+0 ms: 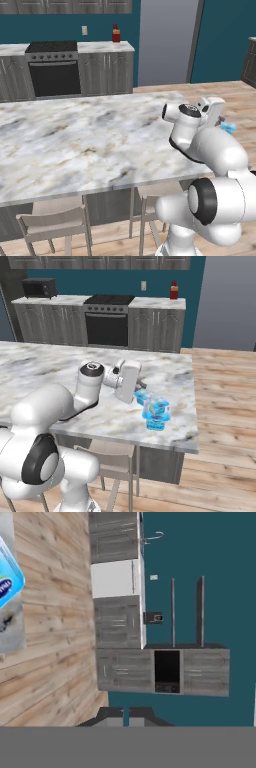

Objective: Stack the yogurt containers by placing the smaller containers on top of the larger containers.

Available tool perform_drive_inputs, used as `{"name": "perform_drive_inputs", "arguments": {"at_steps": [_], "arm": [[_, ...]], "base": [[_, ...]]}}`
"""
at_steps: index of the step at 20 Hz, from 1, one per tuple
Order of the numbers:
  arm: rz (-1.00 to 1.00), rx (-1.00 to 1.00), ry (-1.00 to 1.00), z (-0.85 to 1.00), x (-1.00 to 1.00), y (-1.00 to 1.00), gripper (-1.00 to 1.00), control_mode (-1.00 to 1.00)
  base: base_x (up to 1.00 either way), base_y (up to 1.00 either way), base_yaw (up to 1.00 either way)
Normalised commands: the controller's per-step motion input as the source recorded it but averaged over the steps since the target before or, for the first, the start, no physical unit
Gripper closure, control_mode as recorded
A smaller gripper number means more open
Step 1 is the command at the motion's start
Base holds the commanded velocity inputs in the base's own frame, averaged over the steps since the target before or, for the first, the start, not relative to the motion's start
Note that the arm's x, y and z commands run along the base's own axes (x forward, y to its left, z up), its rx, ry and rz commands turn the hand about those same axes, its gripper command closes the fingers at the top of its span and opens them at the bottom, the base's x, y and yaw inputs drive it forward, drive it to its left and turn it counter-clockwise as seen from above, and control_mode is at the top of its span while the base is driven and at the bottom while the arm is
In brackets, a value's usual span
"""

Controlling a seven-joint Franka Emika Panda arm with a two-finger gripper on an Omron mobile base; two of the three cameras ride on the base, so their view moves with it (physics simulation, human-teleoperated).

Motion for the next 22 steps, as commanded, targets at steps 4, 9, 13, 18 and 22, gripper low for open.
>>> {"name": "perform_drive_inputs", "arguments": {"at_steps": [4, 9, 13, 18, 22], "arm": [[0.0, 0.0, 0.0, -0.1, 0.03, 0.0, 1.0, -1.0], [0.0, 0.0, 0.01, -0.04, 0.11, 0.0, 1.0, -1.0], [0.0, 0.0, 0.02, 0.0, 0.14, 0.0, 1.0, -1.0], [0.0, 0.0, 0.02, 0.0, 0.15, 0.0, 1.0, -1.0], [0.0, 0.0, 0.02, -0.08, 0.14, 0.0, 1.0, -1.0]], "base": [[0.0, 0.0, 0.0], [0.0, 0.0, 0.0], [0.0, 0.0, 0.0], [0.0, 0.0, 0.0], [0.0, 0.0, 0.0]]}}
